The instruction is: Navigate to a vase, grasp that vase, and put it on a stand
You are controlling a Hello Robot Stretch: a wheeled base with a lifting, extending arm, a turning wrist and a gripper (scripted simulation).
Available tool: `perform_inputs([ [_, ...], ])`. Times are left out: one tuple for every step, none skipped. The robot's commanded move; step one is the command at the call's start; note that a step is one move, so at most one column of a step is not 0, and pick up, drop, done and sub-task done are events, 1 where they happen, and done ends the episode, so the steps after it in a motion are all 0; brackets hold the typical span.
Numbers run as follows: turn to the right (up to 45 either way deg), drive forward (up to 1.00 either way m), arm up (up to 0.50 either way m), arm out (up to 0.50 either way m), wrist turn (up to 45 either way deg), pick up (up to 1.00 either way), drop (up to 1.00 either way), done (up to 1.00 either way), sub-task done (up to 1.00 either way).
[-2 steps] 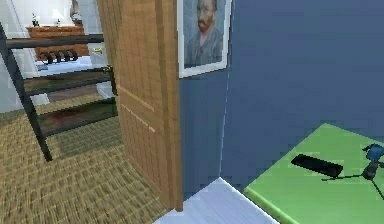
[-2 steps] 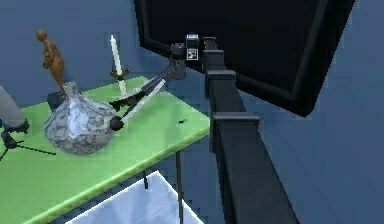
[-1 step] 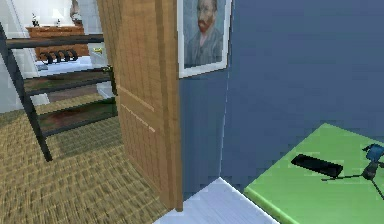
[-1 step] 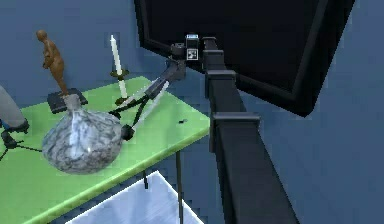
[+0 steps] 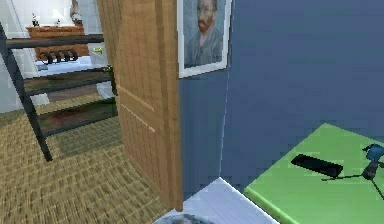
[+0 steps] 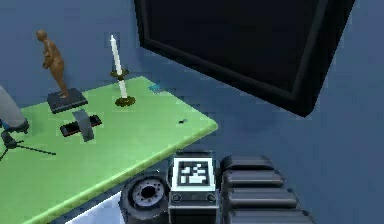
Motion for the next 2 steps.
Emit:
perform_inputs([
  [-45.0, 0.0, 0.0, 0.0, 0.0, 0.0, 0.0, 0.0, 0.0],
  [-12.0, 0.0, 0.0, 0.0, 0.0, 0.0, 0.0, 0.0, 0.0],
])
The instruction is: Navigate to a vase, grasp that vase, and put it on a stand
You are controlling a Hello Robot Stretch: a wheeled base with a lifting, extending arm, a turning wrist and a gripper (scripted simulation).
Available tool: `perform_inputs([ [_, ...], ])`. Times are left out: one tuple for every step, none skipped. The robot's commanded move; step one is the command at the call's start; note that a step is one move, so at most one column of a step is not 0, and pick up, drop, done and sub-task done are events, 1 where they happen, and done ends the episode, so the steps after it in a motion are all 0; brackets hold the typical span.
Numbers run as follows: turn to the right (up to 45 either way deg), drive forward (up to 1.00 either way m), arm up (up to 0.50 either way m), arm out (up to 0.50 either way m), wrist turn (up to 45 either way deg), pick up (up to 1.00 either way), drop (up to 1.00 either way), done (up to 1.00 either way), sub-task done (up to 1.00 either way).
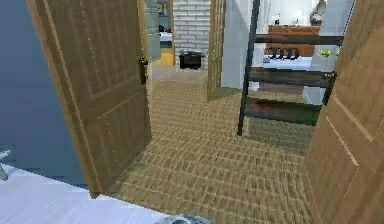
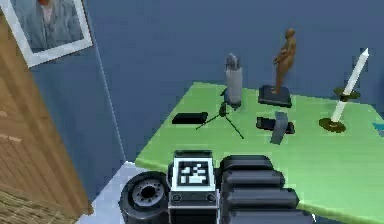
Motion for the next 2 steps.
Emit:
perform_inputs([
  [0.0, 1.0, 0.0, 0.0, 0.0, 0.0, 0.0, 0.0, 0.0],
  [-3.0, 0.0, 0.0, 0.0, 0.0, 0.0, 0.0, 0.0, 0.0],
])
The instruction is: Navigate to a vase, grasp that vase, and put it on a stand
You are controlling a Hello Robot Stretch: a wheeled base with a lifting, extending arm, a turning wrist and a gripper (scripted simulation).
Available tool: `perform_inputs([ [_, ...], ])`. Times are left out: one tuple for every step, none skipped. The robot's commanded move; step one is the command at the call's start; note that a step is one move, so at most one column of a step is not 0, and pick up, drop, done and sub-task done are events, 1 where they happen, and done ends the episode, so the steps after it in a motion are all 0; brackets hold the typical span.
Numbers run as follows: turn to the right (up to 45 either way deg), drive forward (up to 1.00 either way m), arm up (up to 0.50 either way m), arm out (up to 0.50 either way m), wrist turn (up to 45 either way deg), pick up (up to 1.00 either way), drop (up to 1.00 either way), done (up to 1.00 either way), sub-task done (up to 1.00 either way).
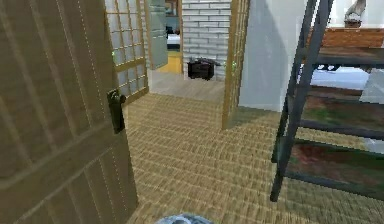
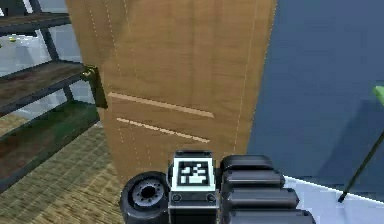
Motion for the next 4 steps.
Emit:
perform_inputs([
  [0.0, 1.0, 0.0, 0.0, 0.0, 0.0, 0.0, 0.0, 0.0],
  [-6.0, 0.0, 0.0, 0.0, 0.0, 0.0, 0.0, 0.0, 0.0],
  [0.0, 0.2, 0.0, 0.0, 0.0, 0.0, 0.0, 0.0, 0.0],
  [-3.0, 0.0, 0.0, 0.0, 0.0, 0.0, 0.0, 0.0, 0.0],
])
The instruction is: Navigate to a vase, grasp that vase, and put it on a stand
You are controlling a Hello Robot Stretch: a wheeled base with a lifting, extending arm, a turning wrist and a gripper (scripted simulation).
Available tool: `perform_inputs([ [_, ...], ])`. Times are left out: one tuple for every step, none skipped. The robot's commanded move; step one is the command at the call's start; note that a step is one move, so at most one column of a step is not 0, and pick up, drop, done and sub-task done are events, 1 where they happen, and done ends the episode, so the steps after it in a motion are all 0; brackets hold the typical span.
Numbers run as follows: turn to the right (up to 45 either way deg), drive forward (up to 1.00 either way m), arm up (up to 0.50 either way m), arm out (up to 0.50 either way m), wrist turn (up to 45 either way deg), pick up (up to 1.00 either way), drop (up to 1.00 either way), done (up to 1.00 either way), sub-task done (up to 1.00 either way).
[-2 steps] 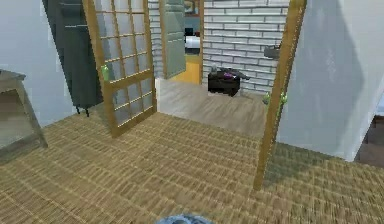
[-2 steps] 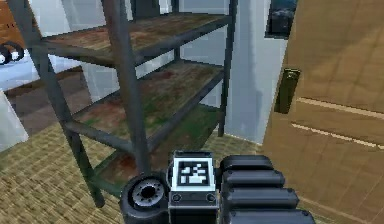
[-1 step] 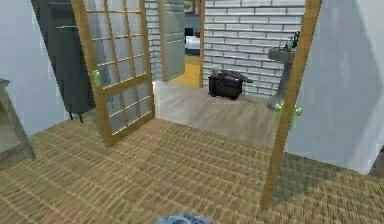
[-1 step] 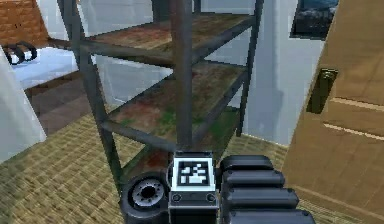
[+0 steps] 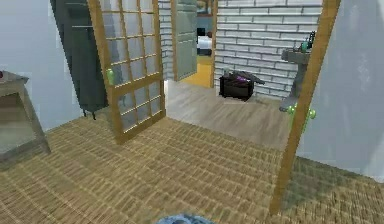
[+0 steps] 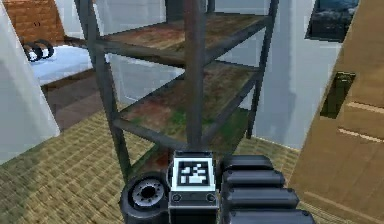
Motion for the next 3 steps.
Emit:
perform_inputs([
  [0.0, 1.0, 0.0, 0.0, 0.0, 0.0, 0.0, 0.0, 0.0],
  [0.0, 1.0, 0.0, 0.0, 0.0, 0.0, 0.0, 0.0, 0.0],
  [0.0, 1.0, 0.0, 0.0, 0.0, 0.0, 0.0, 0.0, 0.0],
])
